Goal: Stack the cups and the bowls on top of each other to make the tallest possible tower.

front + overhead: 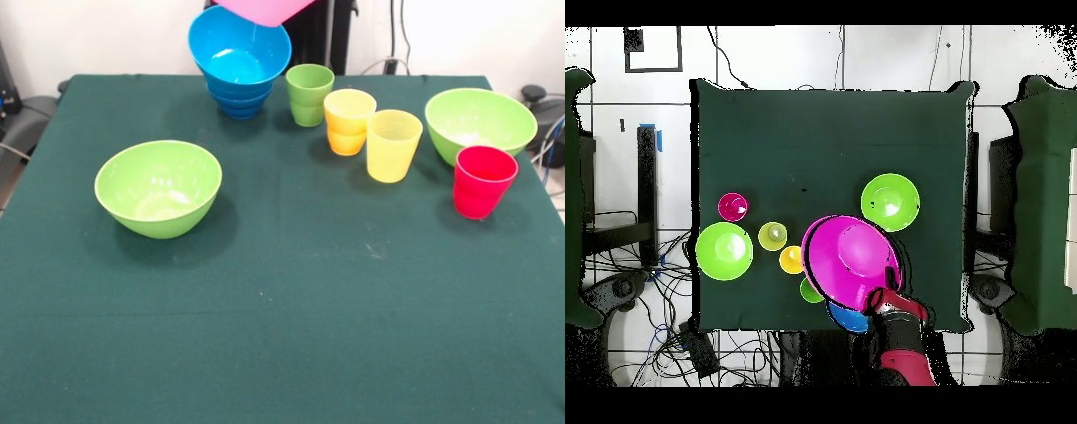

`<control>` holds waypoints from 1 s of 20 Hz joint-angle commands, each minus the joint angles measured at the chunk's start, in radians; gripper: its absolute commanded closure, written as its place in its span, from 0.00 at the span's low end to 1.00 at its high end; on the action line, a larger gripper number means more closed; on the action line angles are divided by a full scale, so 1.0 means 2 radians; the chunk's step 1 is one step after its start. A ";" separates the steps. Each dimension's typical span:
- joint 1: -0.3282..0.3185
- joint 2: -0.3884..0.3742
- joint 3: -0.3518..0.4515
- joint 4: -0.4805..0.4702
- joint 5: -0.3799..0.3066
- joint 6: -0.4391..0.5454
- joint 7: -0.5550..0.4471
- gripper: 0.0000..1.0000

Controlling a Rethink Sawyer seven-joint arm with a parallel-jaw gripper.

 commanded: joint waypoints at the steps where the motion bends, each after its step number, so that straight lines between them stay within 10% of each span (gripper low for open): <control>1: -0.003 0.010 0.104 0.123 0.000 0.125 0.004 1.00; 20: -0.018 -0.037 0.109 0.136 -0.027 0.097 0.012 1.00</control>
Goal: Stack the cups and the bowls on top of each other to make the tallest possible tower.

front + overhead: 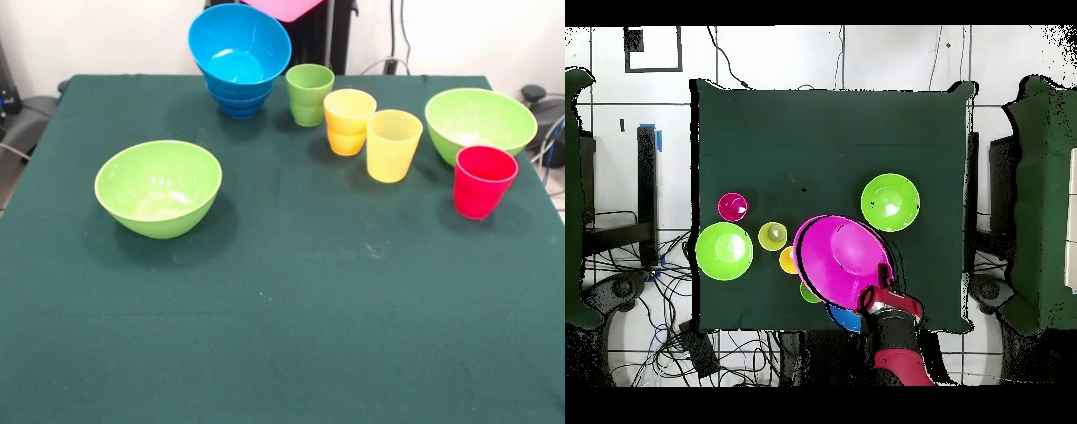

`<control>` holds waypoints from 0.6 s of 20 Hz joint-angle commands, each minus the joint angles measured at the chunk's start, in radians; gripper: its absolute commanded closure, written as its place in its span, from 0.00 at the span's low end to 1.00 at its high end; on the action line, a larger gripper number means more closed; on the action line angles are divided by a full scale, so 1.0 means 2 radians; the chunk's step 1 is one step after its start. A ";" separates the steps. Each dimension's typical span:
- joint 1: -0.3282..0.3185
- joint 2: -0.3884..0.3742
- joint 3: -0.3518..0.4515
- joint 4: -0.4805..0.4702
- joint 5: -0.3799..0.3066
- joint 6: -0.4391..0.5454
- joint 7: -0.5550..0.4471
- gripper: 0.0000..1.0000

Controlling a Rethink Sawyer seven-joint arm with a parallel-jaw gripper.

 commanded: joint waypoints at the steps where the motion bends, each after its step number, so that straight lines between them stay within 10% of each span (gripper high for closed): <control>1: 0.004 0.000 0.024 0.125 -0.052 0.096 0.012 1.00; 12: 0.008 -0.024 0.004 0.125 -0.057 0.128 -0.005 1.00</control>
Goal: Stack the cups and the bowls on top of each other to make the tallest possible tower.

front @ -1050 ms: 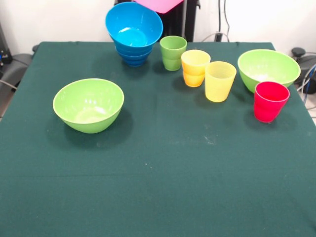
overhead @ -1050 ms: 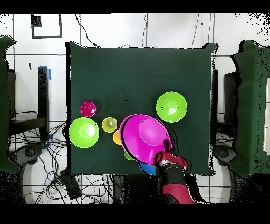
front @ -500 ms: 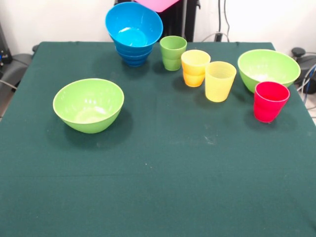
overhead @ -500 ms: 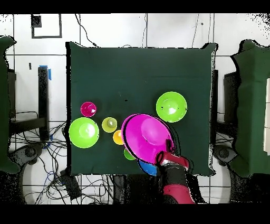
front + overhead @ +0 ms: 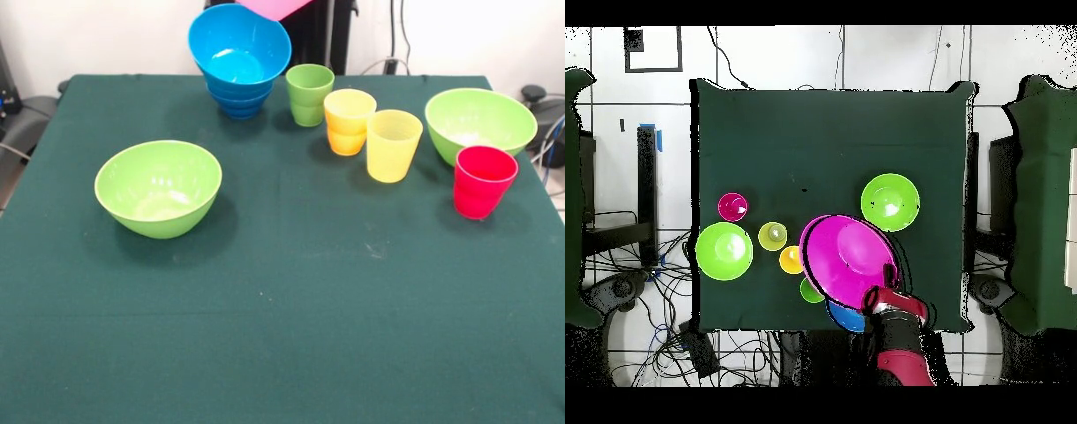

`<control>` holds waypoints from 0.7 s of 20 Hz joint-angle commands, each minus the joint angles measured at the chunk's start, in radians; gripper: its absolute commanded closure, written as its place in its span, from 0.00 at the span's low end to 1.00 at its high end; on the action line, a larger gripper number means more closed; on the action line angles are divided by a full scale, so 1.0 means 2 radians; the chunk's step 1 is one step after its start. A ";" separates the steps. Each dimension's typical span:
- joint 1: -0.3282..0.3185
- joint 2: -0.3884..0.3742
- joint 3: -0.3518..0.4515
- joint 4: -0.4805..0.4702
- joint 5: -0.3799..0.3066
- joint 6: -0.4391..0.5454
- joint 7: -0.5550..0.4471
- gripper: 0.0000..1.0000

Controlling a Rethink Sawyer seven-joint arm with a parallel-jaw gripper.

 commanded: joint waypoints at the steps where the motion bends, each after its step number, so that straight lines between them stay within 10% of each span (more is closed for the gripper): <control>1: 0.009 -0.002 0.004 0.124 -0.056 0.137 -0.008 1.00; 14: 0.018 -0.009 -0.011 0.119 -0.061 0.165 -0.009 1.00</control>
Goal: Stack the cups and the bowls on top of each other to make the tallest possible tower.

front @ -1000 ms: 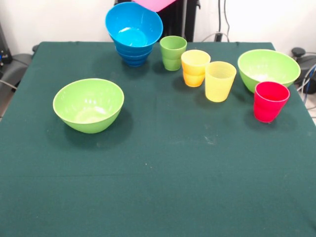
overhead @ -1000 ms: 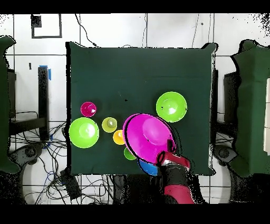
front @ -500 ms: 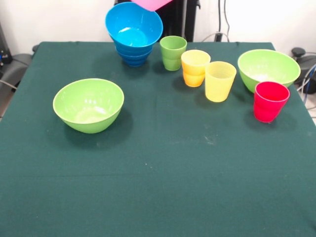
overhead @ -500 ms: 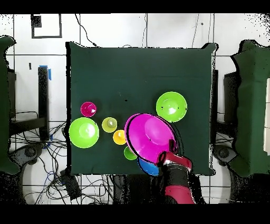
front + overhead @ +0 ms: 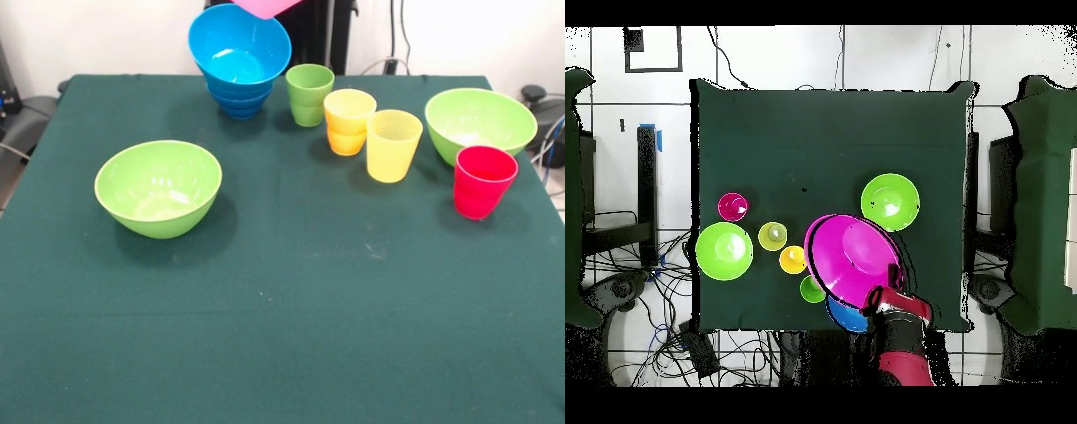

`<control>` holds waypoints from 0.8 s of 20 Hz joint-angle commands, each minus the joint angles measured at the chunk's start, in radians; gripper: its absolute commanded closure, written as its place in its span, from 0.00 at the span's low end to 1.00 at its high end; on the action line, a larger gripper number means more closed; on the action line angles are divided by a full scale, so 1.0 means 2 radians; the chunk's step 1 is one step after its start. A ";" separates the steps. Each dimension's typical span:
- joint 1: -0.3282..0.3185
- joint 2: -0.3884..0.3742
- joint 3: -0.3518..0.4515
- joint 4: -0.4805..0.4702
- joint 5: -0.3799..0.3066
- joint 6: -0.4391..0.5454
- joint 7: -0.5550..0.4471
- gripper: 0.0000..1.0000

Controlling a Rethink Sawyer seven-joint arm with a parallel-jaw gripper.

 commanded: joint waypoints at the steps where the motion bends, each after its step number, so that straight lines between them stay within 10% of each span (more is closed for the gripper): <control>1: 0.022 0.003 -0.015 0.120 -0.059 0.167 -0.008 1.00; 16: 0.032 0.001 -0.027 0.121 -0.068 0.139 0.003 1.00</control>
